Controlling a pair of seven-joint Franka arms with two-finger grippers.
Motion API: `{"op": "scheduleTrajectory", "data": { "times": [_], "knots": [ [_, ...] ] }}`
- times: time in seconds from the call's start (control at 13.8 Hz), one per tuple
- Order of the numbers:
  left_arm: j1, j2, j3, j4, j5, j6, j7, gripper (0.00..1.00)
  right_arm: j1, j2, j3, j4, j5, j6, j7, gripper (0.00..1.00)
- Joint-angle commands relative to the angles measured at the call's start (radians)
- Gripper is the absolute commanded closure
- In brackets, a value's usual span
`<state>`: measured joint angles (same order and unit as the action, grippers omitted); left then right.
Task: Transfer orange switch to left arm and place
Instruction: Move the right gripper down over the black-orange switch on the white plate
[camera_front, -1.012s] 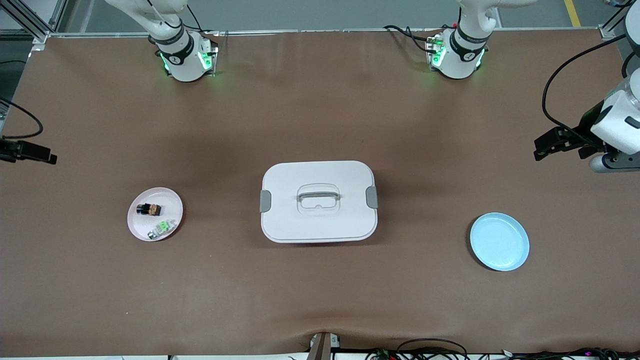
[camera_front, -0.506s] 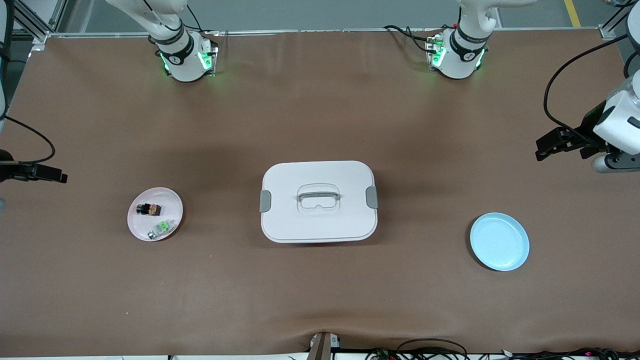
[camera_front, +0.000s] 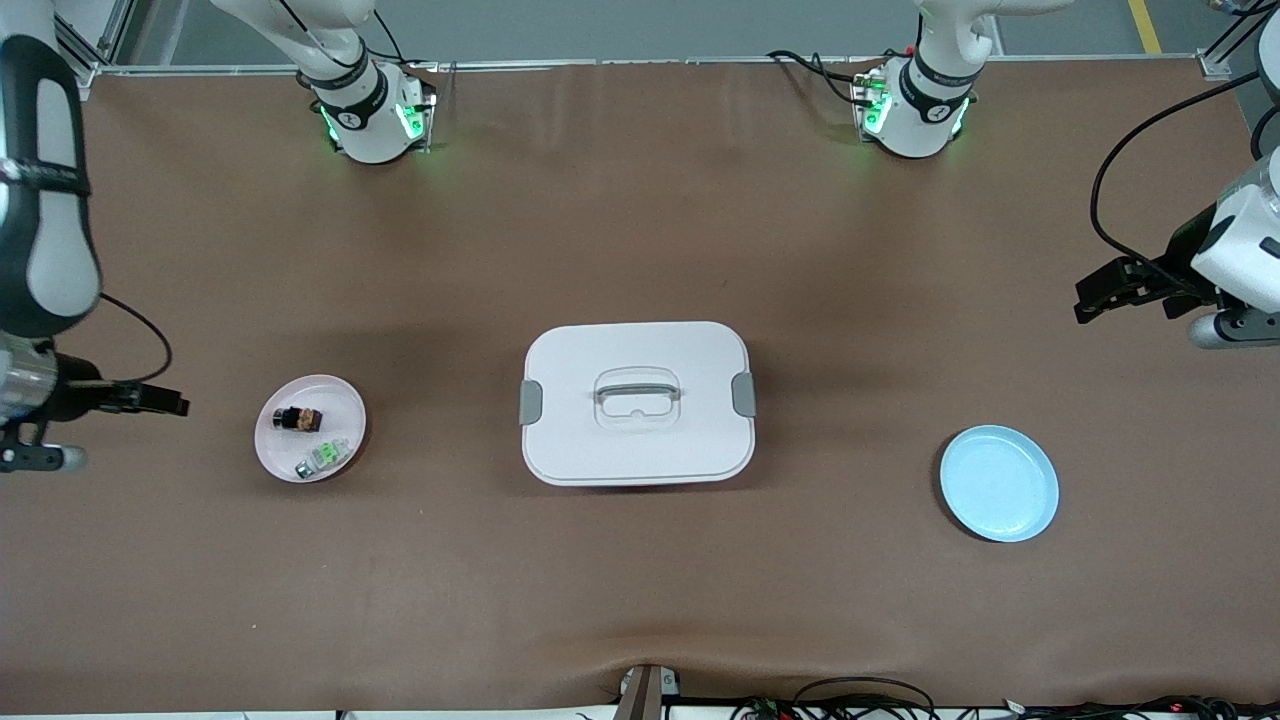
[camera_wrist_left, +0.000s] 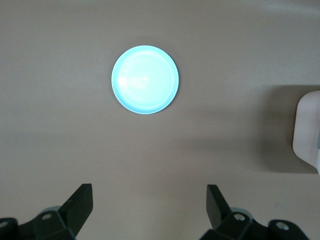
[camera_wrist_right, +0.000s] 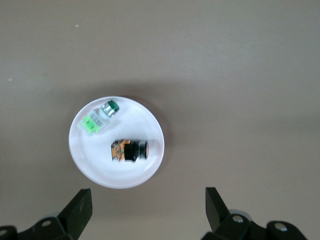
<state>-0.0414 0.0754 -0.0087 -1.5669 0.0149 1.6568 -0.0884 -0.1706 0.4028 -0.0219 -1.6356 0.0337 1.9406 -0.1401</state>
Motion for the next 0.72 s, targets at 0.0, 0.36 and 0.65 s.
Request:
{"op": "scheduleTrajectory", "data": {
  "times": [0.0,0.36,0.65],
  "knots": [
    [0.002,0.006,0.006,0.019,-0.016,-0.019,0.026,0.0,0.014,-0.012,0.002,-0.122,0.015,0.115,-0.001,0.0],
    [0.003,0.006,0.006,0.019,-0.015,-0.017,0.026,0.0,0.034,0.039,0.004,-0.216,0.04,0.22,-0.003,0.0],
    [0.003,0.006,0.006,0.019,-0.015,-0.019,0.026,0.0,0.045,0.068,0.004,-0.242,0.101,0.273,0.004,0.0]
  ]
}}
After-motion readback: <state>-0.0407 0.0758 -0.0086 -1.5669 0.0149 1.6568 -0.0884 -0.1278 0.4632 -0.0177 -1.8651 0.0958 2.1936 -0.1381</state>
